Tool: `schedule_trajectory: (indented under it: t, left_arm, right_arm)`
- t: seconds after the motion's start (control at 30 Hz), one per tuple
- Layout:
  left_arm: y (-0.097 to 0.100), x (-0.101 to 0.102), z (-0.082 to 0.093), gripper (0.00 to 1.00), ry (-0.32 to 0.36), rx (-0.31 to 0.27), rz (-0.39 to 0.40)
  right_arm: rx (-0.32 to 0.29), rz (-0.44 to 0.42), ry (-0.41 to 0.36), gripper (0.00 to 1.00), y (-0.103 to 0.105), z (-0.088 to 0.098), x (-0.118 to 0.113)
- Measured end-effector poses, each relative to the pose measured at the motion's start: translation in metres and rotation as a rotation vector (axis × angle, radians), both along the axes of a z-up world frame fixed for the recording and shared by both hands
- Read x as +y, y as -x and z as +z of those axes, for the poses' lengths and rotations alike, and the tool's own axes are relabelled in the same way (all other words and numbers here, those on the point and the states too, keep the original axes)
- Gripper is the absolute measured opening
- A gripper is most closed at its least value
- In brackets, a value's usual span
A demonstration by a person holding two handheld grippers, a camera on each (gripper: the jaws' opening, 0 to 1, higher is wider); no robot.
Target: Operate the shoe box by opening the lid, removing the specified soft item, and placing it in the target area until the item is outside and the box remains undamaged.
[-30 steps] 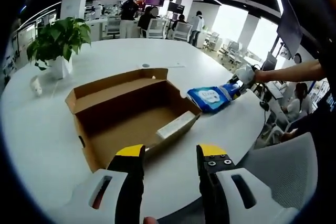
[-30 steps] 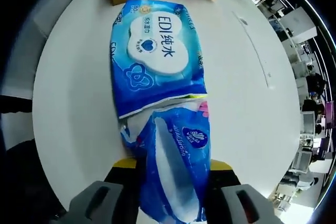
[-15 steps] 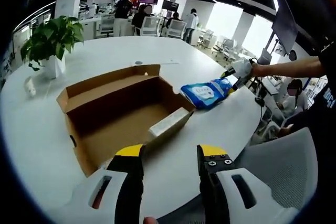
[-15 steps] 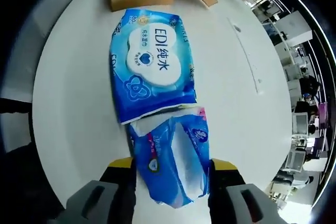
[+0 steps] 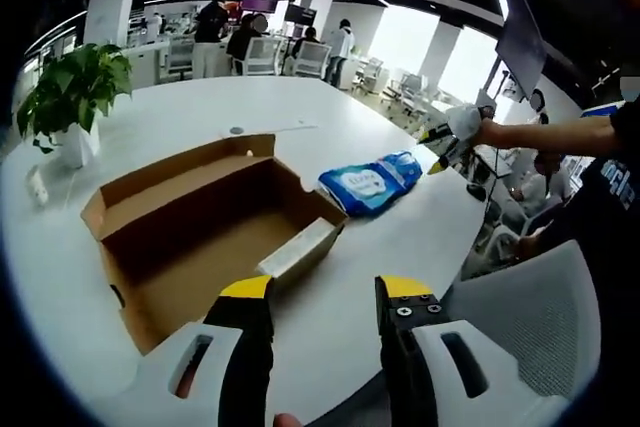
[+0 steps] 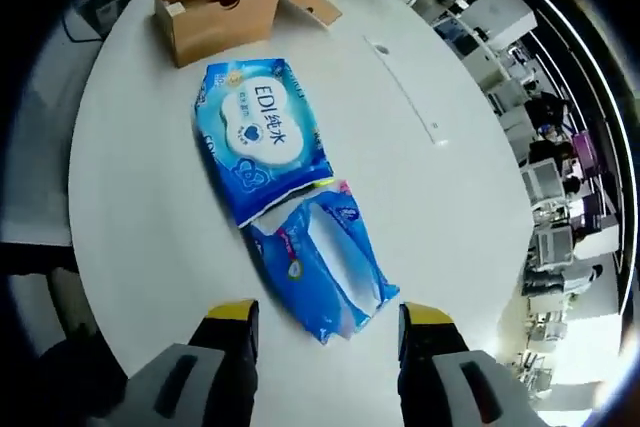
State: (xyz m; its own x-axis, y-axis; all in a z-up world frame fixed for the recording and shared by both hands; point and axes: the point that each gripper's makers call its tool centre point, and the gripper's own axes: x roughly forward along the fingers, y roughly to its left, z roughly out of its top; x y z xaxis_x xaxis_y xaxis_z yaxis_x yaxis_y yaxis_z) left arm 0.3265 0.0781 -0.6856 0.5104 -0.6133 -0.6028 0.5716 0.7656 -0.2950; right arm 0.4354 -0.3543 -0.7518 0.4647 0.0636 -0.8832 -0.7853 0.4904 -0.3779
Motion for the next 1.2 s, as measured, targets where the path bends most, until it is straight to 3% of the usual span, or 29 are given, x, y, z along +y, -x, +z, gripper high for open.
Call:
schedule_trajectory:
  t: [0.23,0.5,0.8,1.2]
  left_arm:
    - [0.005,-0.003,0.004,0.4,0.008,-0.015,-0.039]
    - [0.008,0.002,0.008,0.4,0.036,-0.029,-0.058]
    - [0.01,0.012,0.014,0.4,0.052,-0.047,-0.065]
    - [0.013,0.04,0.02,0.4,0.062,-0.062,-0.025]
  right_arm:
    - [-0.095,-0.164,-0.173,0.59,0.019,0.031,0.021]
    - [-0.169,-0.259,-0.384,0.58,0.033,0.061,0.064]
    - [-0.17,-0.204,-0.439,0.58,0.045,0.066,0.119]
    - [-0.141,-0.145,-0.588,0.58,0.039,0.07,0.211]
